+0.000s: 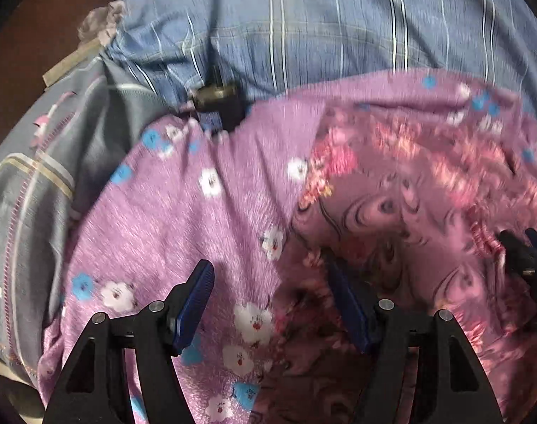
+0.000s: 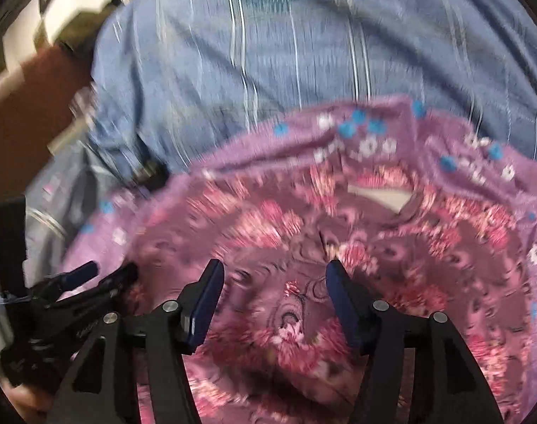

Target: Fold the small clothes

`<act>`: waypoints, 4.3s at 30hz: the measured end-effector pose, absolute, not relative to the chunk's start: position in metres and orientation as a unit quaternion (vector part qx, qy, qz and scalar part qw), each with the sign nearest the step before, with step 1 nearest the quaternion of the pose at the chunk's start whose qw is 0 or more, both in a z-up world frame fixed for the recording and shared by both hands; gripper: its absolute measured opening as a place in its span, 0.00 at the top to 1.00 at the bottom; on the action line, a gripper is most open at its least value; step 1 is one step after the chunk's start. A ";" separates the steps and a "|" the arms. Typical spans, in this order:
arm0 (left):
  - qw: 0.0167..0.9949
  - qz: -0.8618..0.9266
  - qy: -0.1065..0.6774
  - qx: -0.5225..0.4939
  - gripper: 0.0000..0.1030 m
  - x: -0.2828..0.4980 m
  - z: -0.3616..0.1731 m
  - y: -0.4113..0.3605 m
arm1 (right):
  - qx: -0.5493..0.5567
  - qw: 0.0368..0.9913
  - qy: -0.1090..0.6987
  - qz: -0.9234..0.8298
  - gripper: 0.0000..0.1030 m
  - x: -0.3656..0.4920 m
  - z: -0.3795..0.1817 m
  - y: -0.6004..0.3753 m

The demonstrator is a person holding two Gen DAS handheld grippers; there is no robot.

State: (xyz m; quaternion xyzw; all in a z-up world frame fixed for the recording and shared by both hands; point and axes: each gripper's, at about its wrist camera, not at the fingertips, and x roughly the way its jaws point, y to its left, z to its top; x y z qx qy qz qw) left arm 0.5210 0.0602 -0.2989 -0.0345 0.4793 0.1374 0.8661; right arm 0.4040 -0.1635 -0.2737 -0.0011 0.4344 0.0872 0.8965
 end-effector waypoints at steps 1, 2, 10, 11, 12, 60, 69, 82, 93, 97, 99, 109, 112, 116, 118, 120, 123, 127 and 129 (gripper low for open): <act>0.868 0.139 0.475 -0.035 0.33 0.521 -0.298 0.059 | -0.011 0.890 0.449 0.080 0.41 0.407 -0.284 -0.161; 0.868 0.137 0.476 -0.036 0.33 0.521 -0.295 0.058 | -0.017 0.892 0.445 0.074 0.41 0.405 -0.289 -0.160; 0.872 0.136 0.467 -0.056 0.34 0.517 -0.287 0.072 | -0.039 0.903 0.424 0.062 0.84 0.390 -0.281 -0.162; 0.873 0.137 0.465 -0.054 0.34 0.517 -0.286 0.071 | -0.035 0.904 0.421 0.062 0.86 0.389 -0.277 -0.163; 0.873 0.137 0.464 -0.055 0.34 0.514 -0.285 0.073 | -0.024 0.905 0.419 0.062 0.86 0.388 -0.273 -0.166; 0.874 0.139 0.464 -0.032 0.35 0.508 -0.276 0.076 | 0.240 0.854 0.462 -0.019 0.93 0.386 -0.266 -0.354; 0.867 0.139 0.479 -0.003 0.33 0.516 -0.286 0.066 | 0.214 0.855 0.469 -0.058 0.91 0.392 -0.276 -0.365; 0.907 0.130 0.399 0.016 0.35 0.493 -0.249 0.046 | 0.110 0.923 0.357 -0.091 0.63 0.361 -0.213 -0.342; 0.862 0.118 0.493 0.009 0.32 0.509 -0.294 0.040 | 0.026 0.890 0.452 -0.052 0.75 0.388 -0.273 -0.289; 0.863 0.130 0.487 0.027 0.27 0.510 -0.294 0.035 | 0.058 0.893 0.444 -0.043 0.74 0.384 -0.265 -0.297; 0.863 0.136 0.486 0.037 0.25 0.514 -0.296 0.033 | 0.054 0.904 0.423 -0.039 0.74 0.379 -0.256 -0.295; 0.857 0.156 0.491 -0.026 0.00 0.515 -0.307 0.053 | 0.028 0.921 0.387 0.004 0.73 0.375 -0.252 -0.266; 0.863 0.156 0.479 -0.031 0.00 0.512 -0.308 0.054 | 0.024 0.906 0.423 -0.007 0.73 0.381 -0.270 -0.265; 0.867 0.159 0.468 -0.050 0.00 0.505 -0.308 0.057 | 0.032 0.896 0.443 -0.019 0.74 0.389 -0.285 -0.268; 0.862 0.156 0.479 -0.058 0.01 0.504 -0.305 0.059 | 0.030 0.897 0.442 -0.018 0.72 0.389 -0.283 -0.266; 0.853 0.153 0.494 -0.068 0.03 0.504 -0.297 0.062 | 0.042 0.899 0.436 -0.013 0.74 0.387 -0.279 -0.267; 0.862 0.145 0.482 -0.069 0.03 0.494 -0.277 0.065 | 0.053 0.912 0.407 -0.009 0.73 0.377 -0.263 -0.267; 0.890 0.170 0.424 -0.020 0.03 0.452 -0.250 0.063 | 0.058 0.933 0.355 -0.005 0.72 0.353 -0.236 -0.264; 0.898 0.176 0.402 0.004 0.02 0.423 -0.243 0.056 | 0.062 0.940 0.335 -0.002 0.71 0.337 -0.222 -0.263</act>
